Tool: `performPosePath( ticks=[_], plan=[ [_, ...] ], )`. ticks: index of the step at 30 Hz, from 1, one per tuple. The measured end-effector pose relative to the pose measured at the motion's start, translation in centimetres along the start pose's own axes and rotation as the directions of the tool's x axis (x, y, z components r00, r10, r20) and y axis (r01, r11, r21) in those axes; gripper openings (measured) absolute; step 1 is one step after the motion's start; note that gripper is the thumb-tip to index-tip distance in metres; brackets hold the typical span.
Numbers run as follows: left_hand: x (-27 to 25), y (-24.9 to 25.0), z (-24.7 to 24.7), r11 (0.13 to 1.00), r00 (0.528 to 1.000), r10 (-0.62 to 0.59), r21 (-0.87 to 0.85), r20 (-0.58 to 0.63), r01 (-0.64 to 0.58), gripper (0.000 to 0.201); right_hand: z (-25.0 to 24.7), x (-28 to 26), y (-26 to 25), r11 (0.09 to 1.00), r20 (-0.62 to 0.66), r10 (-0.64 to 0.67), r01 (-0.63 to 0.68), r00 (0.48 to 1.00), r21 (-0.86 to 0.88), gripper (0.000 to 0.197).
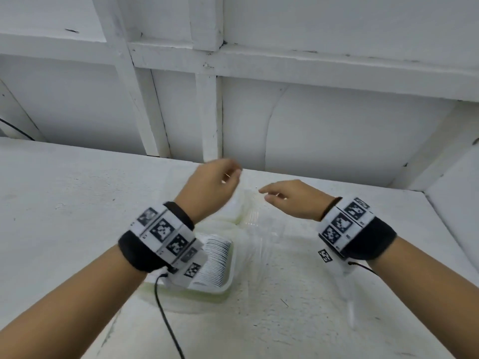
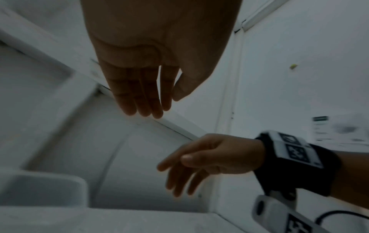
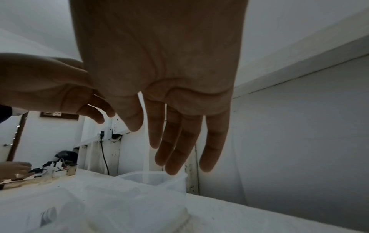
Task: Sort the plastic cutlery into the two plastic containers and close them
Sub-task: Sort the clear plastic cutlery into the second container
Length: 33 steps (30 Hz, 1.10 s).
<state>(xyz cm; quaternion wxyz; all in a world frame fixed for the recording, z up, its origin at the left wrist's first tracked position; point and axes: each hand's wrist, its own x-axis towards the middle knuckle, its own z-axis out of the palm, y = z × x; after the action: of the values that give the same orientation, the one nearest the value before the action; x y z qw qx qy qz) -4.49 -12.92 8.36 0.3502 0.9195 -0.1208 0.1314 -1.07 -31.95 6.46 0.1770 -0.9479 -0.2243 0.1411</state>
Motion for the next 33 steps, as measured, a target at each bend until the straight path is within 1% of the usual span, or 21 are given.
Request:
performPosePath(
  ticks=[2,3,4,5,7,8,9,10,11,13,14,16,19,21,23,25,27,29,30,31,33],
  plan=[
    [-0.7,2.4,3.3,1.0,0.994,0.007,-0.011,0.105,-0.006,0.02,0.5,-2.5,1.7,0.999,-0.004,0.045,-0.045,0.999,0.031,0.035],
    [-1.1,3.1,5.0,1.0,0.984,-0.021,0.01,0.178,0.02,0.022,0.9,-3.7,2.5,0.996,-0.001,0.068,-0.068,0.998,0.054,0.034],
    [-1.3,3.5,6.8,0.996,0.96,-0.08,0.051,0.268,0.069,0.025,1.4,-4.8,3.3,0.992,0.001,0.091,-0.091,0.996,0.086,0.034],
    [-1.6,3.6,8.5,0.985,0.917,-0.159,0.116,0.366,0.124,0.029,1.8,-5.9,4.0,0.986,0.003,0.113,-0.113,0.994,0.122,0.033],
    [-2.4,3.4,11.4,0.942,0.789,-0.312,0.284,0.529,0.182,0.037,2.8,-7.7,5.3,0.972,0.008,0.152,-0.151,0.988,0.182,0.032],
    [-2.8,3.3,12.5,0.912,0.732,-0.379,0.363,0.567,0.191,0.039,3.3,-8.6,5.8,0.965,0.008,0.166,-0.164,0.986,0.203,0.032],
    [-3.1,3.1,13.3,0.881,0.693,-0.436,0.428,0.574,0.2,0.039,3.7,-9.3,6.3,0.958,0.007,0.177,-0.174,0.984,0.227,0.032],
    [-3.5,3.0,13.9,0.851,0.673,-0.483,0.482,0.56,0.21,0.037,4.1,-9.9,6.7,0.949,0.008,0.187,-0.183,0.982,0.256,0.031],
    [-3.7,2.9,14.4,0.822,0.668,-0.52,0.526,0.533,0.22,0.036,4.5,-10.5,7.0,0.939,0.012,0.196,-0.191,0.981,0.285,0.03],
    [-3.9,2.8,15.1,0.784,0.68,-0.557,0.572,0.476,0.241,0.037,5.2,-11.2,7.5,0.925,0.019,0.206,-0.201,0.978,0.321,0.03],
    [-3.9,2.8,15.3,0.781,0.69,-0.56,0.569,0.459,0.255,0.039,5.5,-11.5,7.7,0.922,0.02,0.207,-0.201,0.978,0.331,0.029],
    [-3.9,2.7,15.4,0.804,0.705,-0.546,0.518,0.452,0.291,0.043,6.0,-11.6,8.0,0.918,0.015,0.201,-0.194,0.979,0.346,0.028],
    [-4.0,2.2,15.5,0.866,0.718,-0.497,0.337,0.487,0.37,0.041,6.5,-11.5,8.2,0.907,-0.005,0.194,-0.177,0.981,0.382,0.026],
    [-4.2,1.9,15.6,0.876,0.731,-0.479,0.209,0.486,0.435,0.042,6.7,-11.3,8.2,0.898,-0.014,0.194,-0.171,0.981,0.406,0.025],
    [-4.6,1.8,15.9,0.855,0.735,-0.485,0.081,0.474,0.512,0.047,6.7,-11.0,8.0,0.891,-0.03,0.204,-0.173,0.979,0.42,0.024],
    [-4.8,1.9,16.1,0.795,0.71,-0.513,-0.045,0.482,0.604,0.049,6.7,-10.6,7.9,0.881,-0.061,0.237,-0.188,0.97,0.435,0.023],
    [-4.9,1.9,15.8,0.723,0.69,-0.527,-0.164,0.496,0.671,0.041,6.8,-10.0,7.7,0.867,-0.078,0.29,-0.227,0.954,0.444,0.022],
    [-4.9,1.9,15.2,0.673,0.708,-0.52,-0.282,0.478,0.684,0.019,7.1,-9.0,7.4,0.861,-0.046,0.34,-0.292,0.939,0.417,0.022],
    [-4.9,1.9,14.7,0.663,0.726,-0.515,-0.325,0.456,0.674,0.008,7.3,-8.4,7.2,0.863,-0.012,0.361,-0.329,0.932,0.383,0.024],
    [-5.0,2.0,14.2,0.664,0.742,-0.515,-0.348,0.429,0.662,0.005,7.6,-7.6,6.8,0.866,0.022,0.385,-0.37,0.923,0.336,0.027],
    [-4.9,1.8,13.4,0.69,0.769,-0.514,-0.35,0.38,0.634,0.005,8.3,-5.9,6.0,0.873,0.062,0.435,-0.438,0.898,0.217,0.034]
  ],
)
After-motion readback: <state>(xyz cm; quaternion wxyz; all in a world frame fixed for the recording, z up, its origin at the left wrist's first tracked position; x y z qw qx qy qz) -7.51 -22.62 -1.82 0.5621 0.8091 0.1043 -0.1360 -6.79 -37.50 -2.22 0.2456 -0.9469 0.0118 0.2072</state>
